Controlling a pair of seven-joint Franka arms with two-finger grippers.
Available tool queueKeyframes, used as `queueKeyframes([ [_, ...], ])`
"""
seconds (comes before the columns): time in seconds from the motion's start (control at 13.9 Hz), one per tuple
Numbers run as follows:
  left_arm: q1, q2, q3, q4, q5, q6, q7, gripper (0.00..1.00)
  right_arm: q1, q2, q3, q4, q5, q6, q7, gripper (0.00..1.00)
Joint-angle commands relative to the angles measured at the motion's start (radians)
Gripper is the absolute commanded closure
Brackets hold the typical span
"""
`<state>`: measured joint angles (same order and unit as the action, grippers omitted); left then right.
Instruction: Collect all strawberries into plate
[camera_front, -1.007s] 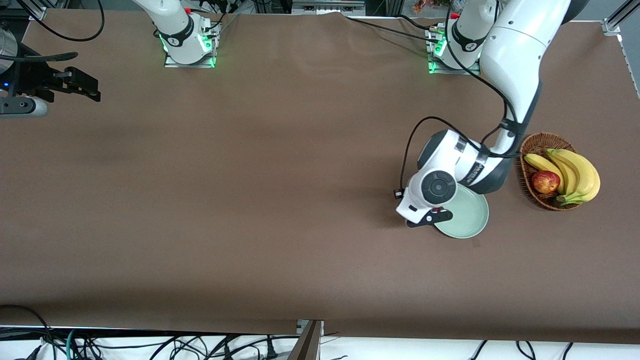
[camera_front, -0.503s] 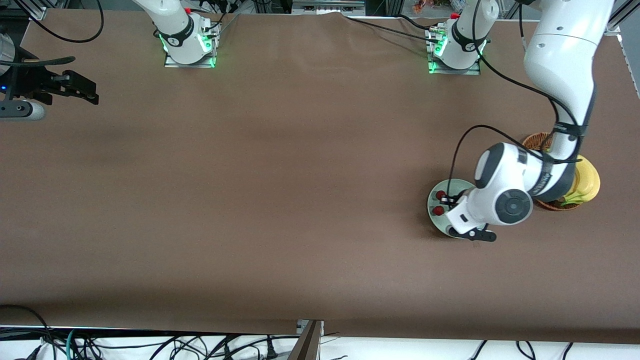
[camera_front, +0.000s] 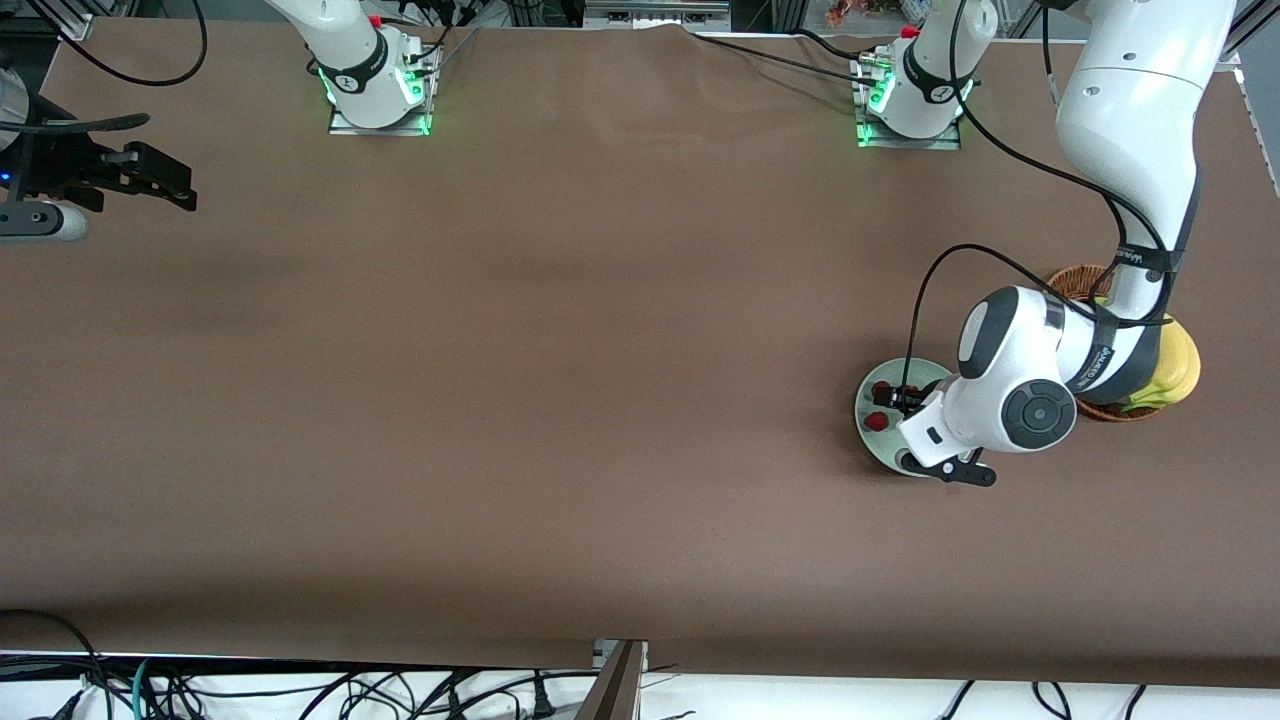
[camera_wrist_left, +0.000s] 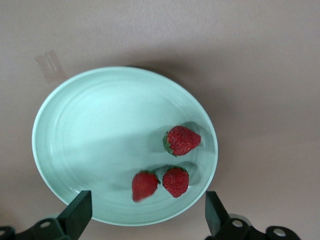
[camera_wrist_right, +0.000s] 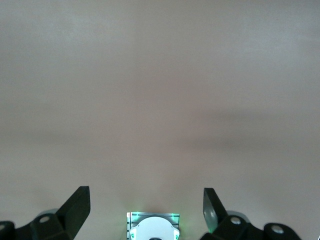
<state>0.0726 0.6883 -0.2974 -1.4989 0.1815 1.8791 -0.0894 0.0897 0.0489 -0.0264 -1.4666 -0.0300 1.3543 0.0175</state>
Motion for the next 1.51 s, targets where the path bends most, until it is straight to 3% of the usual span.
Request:
queueKeyframes([
  [0.0,0.009,-0.088,-0.003,0.026,-0.004,-0.087,0.020,0.00,-0.013,0.016,0.008,0.034,-0.011,-0.009,-0.021,0.00],
  [0.14,0.019,-0.166,-0.003,0.026,-0.002,-0.100,0.014,0.00,-0.013,0.016,0.008,0.032,-0.011,-0.009,-0.021,0.00],
  [0.58,0.012,-0.453,-0.017,0.043,0.001,-0.314,0.014,0.00,-0.013,0.016,0.008,0.034,-0.010,-0.009,-0.019,0.00],
  [0.72,0.018,-0.489,-0.009,0.100,-0.002,-0.382,0.014,0.00,-0.013,0.016,0.008,0.034,-0.010,-0.009,-0.019,0.00],
  [0.93,0.067,-0.460,0.004,0.166,-0.031,-0.416,0.022,0.00,-0.013,0.016,0.008,0.034,-0.010,-0.009,-0.019,0.00],
  [1.08,0.088,-0.519,0.033,0.080,-0.132,-0.351,0.048,0.00,-0.013,0.016,0.008,0.034,-0.010,-0.009,-0.019,0.00],
  [1.22,0.029,-0.597,0.117,-0.015,-0.146,-0.312,0.088,0.00,-0.013,0.016,0.008,0.034,-0.010,-0.007,-0.019,0.00],
  [1.44,-0.091,-0.784,0.240,-0.283,-0.148,-0.149,0.088,0.00,-0.013,0.016,0.008,0.034,-0.010,-0.006,-0.019,0.00],
])
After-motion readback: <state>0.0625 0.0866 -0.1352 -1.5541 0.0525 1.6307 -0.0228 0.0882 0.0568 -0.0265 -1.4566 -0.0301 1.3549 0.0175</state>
